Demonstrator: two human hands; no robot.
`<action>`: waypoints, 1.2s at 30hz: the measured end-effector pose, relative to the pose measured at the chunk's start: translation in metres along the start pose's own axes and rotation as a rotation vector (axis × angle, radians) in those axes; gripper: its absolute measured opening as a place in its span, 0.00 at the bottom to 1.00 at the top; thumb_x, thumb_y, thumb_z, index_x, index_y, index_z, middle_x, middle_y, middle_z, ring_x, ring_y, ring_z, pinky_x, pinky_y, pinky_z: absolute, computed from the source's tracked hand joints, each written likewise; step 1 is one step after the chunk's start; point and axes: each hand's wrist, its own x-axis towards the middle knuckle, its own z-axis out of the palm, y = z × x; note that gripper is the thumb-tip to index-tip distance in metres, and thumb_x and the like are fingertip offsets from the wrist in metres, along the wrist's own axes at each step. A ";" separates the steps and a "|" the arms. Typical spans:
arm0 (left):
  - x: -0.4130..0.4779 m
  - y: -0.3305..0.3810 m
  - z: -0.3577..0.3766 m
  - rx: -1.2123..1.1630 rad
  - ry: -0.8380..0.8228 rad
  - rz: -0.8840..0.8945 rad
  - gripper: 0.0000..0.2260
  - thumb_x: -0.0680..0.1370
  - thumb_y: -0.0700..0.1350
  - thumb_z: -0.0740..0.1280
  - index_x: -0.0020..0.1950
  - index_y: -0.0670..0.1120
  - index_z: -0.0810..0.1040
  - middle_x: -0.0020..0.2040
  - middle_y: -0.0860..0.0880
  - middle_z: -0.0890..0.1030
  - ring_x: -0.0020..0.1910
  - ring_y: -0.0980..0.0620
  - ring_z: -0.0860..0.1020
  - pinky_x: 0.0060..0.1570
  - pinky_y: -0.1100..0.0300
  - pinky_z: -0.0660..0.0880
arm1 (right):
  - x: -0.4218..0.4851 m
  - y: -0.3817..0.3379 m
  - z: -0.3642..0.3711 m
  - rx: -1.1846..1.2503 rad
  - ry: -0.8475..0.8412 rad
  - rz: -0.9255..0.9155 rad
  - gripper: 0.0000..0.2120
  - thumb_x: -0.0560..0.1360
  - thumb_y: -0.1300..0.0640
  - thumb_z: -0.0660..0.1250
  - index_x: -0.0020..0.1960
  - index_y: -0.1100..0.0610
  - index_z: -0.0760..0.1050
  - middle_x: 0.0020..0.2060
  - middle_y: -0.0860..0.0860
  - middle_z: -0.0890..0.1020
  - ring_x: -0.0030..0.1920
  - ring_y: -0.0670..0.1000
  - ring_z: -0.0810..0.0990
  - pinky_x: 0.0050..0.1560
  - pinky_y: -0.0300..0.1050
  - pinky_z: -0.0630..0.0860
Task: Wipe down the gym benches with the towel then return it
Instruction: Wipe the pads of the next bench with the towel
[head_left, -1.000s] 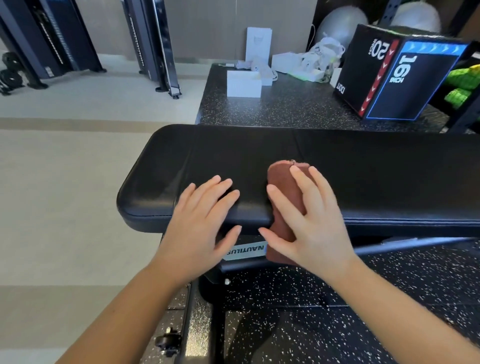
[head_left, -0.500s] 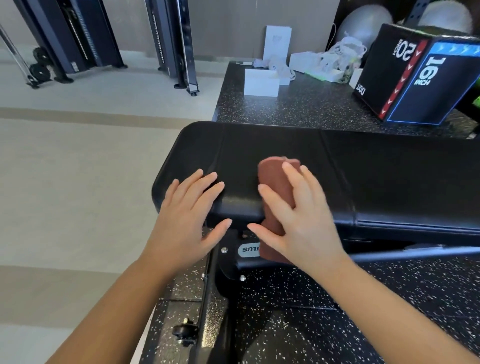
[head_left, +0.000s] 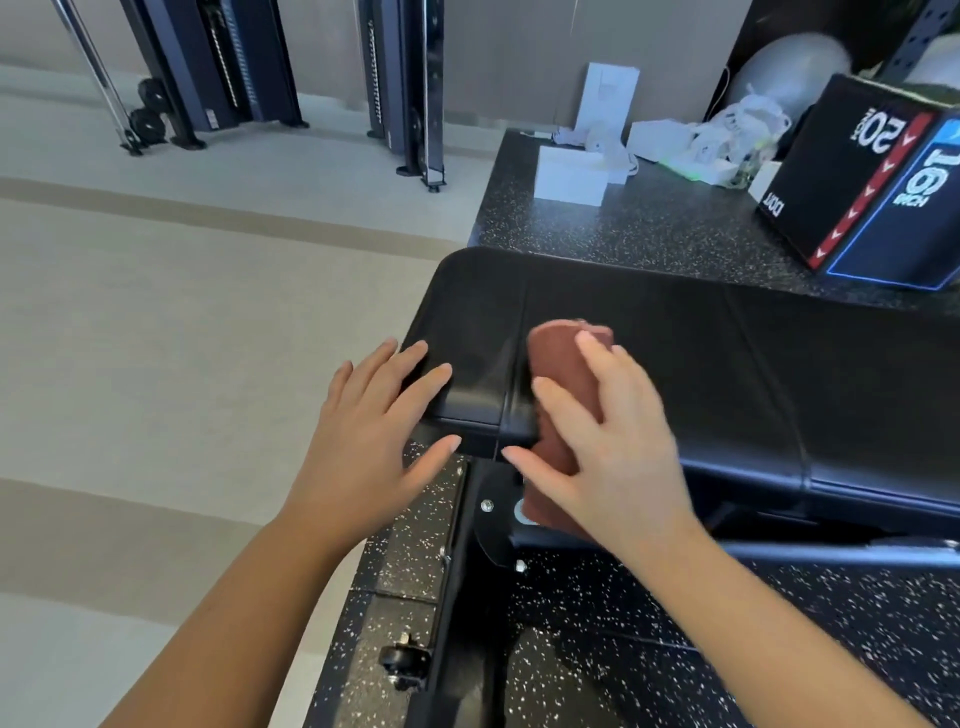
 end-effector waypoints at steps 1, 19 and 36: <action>-0.001 -0.003 -0.001 0.009 0.013 0.000 0.24 0.73 0.55 0.63 0.64 0.44 0.75 0.66 0.42 0.73 0.67 0.38 0.68 0.62 0.37 0.64 | 0.010 -0.014 0.007 0.009 -0.014 -0.015 0.23 0.67 0.42 0.70 0.54 0.59 0.79 0.61 0.66 0.73 0.61 0.70 0.71 0.58 0.63 0.71; -0.032 -0.037 -0.034 0.068 0.017 -0.047 0.27 0.69 0.49 0.75 0.65 0.43 0.74 0.66 0.42 0.73 0.67 0.38 0.68 0.61 0.37 0.63 | 0.060 -0.098 0.039 -0.028 -0.148 0.021 0.18 0.66 0.48 0.72 0.50 0.58 0.79 0.62 0.65 0.74 0.58 0.71 0.72 0.49 0.61 0.77; -0.043 -0.049 -0.045 0.018 0.005 -0.199 0.29 0.69 0.51 0.66 0.68 0.43 0.71 0.69 0.43 0.70 0.70 0.40 0.64 0.64 0.37 0.60 | 0.073 -0.126 0.051 -0.182 -0.270 -0.045 0.13 0.77 0.55 0.59 0.60 0.56 0.73 0.71 0.62 0.62 0.66 0.71 0.63 0.66 0.60 0.65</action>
